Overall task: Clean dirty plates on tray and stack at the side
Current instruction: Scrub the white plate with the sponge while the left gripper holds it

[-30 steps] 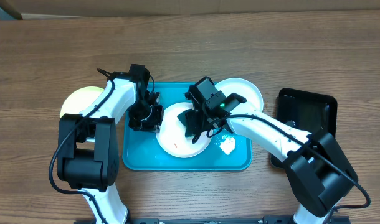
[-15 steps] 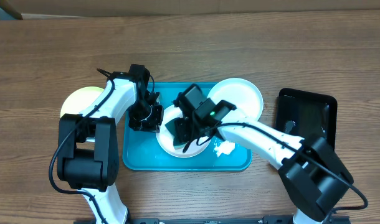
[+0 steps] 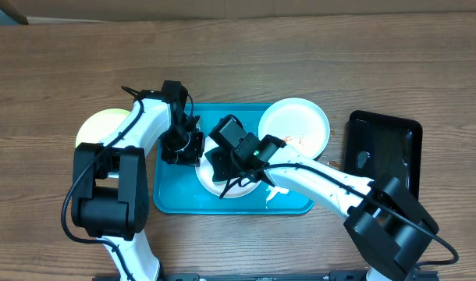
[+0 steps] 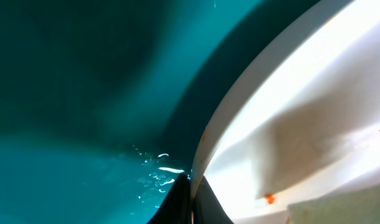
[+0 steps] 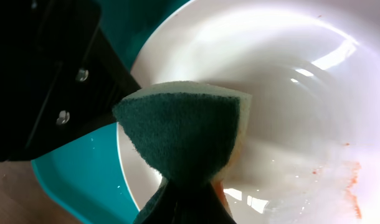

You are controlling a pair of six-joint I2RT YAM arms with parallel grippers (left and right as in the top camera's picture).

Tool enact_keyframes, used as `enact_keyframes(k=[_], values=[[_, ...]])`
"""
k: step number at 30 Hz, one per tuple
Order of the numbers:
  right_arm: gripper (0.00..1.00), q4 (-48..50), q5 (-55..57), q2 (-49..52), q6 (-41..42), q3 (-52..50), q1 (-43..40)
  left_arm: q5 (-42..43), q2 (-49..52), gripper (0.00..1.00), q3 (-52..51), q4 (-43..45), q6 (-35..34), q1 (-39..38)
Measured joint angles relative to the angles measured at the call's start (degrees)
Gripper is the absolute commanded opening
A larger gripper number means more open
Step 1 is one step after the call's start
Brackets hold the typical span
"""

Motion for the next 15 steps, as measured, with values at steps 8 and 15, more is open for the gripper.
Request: enact_keyframes(k=[8, 15], values=[[0.04, 0.39, 1.27, 1.64, 3.08, 0.00, 0.11, 0.00, 0.00, 0.04, 0.00, 0.02, -0.02, 0.00], [0.04, 1.36, 1.57, 5.84, 3.76, 0.13, 0.48, -0.87, 0.33, 0.04, -0.13, 0.07, 0.00, 0.00]])
